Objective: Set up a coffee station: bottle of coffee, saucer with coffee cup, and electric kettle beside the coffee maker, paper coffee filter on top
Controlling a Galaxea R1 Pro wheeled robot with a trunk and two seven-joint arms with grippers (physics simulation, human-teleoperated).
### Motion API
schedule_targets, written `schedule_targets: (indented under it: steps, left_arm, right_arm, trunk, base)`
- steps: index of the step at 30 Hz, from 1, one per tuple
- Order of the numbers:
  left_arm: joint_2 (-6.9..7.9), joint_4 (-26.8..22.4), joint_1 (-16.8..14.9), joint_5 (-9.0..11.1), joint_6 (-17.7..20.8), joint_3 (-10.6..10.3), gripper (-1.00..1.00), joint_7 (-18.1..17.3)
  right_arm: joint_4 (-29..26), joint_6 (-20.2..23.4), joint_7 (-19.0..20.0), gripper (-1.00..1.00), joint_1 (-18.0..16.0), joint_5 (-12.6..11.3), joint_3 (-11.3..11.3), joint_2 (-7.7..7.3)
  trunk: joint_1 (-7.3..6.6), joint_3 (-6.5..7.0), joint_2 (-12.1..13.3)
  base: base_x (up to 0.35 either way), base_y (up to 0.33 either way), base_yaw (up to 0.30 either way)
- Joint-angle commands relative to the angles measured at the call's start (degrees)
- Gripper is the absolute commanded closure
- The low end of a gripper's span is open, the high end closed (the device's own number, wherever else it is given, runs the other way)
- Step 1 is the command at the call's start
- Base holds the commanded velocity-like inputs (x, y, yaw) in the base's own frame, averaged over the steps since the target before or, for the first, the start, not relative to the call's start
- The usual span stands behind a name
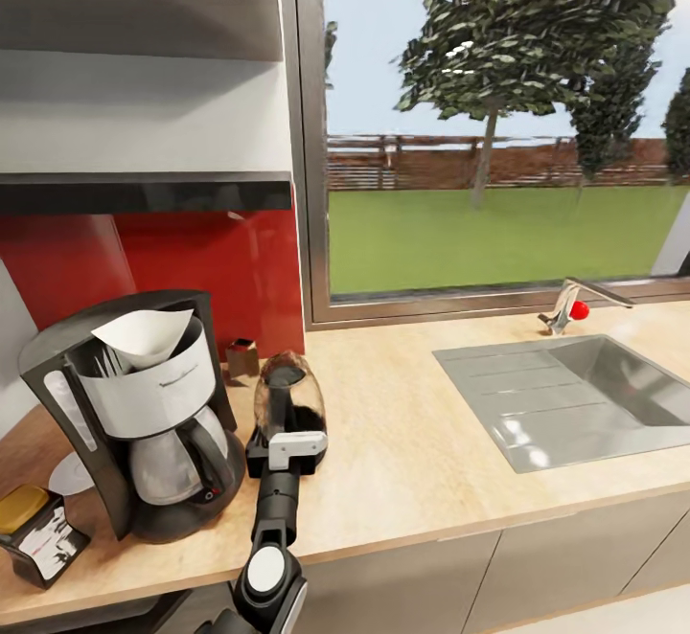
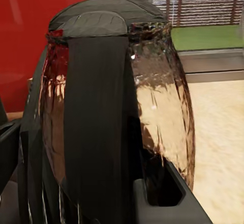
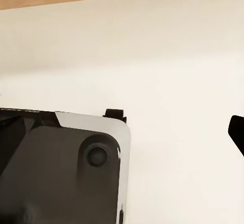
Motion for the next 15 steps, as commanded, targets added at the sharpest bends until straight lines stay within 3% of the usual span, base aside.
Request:
schedule_targets:
  steps: [1,15]
  left_arm:
    - [0.01,0.0,-0.1,-0.7,0.2,0.0,1.00,0.3]
    - [0.02,0.0,-0.2,-0.8,0.2,0.3,1.00,0.3]
  right_arm:
    - [0.1,-0.2,0.2,-1.00,-0.1,-0.6,0.5,-0.03]
    - [0.1,-0.2,0.2,-1.00,-0.1,-0.6,0.5,-0.03]
  trunk:
    - [0.03,-0.13,-0.1]
    - [0.03,-0.13,-0.1]
  base:
    - [0.001,0.001,0.000]
    - [0.000,0.000,0.000]
